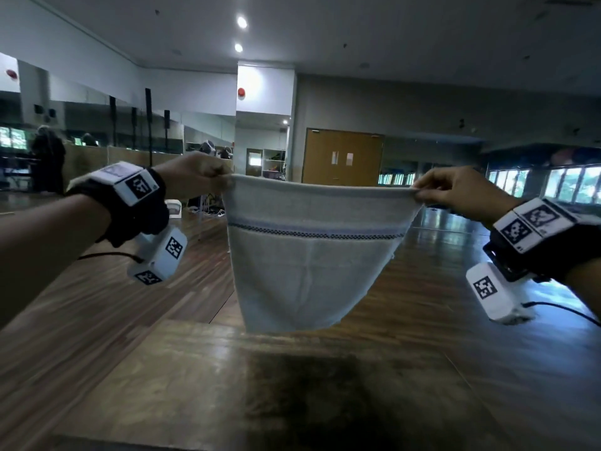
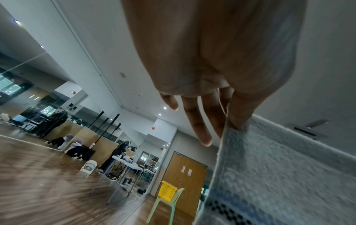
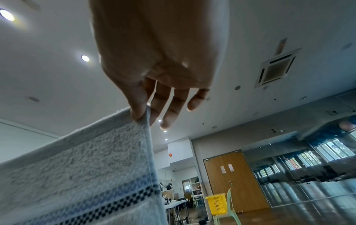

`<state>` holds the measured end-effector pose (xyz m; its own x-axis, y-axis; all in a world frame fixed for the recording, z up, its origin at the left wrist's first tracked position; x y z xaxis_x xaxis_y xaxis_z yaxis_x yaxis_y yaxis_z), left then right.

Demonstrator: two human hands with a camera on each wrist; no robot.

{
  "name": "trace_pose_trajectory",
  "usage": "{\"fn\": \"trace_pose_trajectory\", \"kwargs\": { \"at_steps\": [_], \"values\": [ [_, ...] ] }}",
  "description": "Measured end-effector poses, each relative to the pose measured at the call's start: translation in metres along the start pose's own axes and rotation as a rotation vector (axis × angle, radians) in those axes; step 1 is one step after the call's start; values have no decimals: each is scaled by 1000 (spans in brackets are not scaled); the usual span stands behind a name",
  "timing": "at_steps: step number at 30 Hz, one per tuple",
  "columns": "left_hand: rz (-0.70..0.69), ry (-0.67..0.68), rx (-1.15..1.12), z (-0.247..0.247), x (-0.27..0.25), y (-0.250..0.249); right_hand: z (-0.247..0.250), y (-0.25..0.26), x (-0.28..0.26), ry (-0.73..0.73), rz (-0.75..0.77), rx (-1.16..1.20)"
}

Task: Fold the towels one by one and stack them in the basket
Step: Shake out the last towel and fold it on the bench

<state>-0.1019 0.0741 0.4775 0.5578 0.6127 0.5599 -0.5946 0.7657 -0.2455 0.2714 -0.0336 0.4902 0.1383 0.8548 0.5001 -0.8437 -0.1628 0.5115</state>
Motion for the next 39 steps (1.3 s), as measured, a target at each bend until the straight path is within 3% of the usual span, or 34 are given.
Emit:
{"fn": "trace_pose_trajectory", "kwargs": {
  "at_steps": [12, 16, 22, 25, 29, 34, 39],
  "values": [
    [125, 256, -85, -114, -59, 67, -107, -73, -21, 275, -120, -35],
    [153, 376, -194, -181, -98, 94, -166, -121, -51, 393, -168, -110],
    [180, 572, -40, -296, -164, 127, -262, -201, -109, 497, -261, -206],
    [221, 592, -8, -339, -192, 138, -300, -221, -131, 529, -279, -211],
    [227, 511, 41, -372, -212, 149, -334, -240, -150, 565, -234, -309],
    [146, 702, 145, -401, -235, 133, -363, -263, -187, 739, -144, -426],
    [134, 805, 210, -389, -243, 118, -360, -273, -211, 733, -113, -363]
  ]
}}
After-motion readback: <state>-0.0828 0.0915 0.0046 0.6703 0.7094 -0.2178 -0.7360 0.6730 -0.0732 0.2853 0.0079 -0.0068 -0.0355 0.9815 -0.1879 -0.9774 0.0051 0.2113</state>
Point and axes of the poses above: each hand's wrist, its own x-axis towards the middle knuckle, its own z-axis out of the back of the hand, y = z × x, the point moved 5 cm from there along x, towards the middle knuckle, and after that the axes turned 9 degrees about -z, right-handed, at the moved point
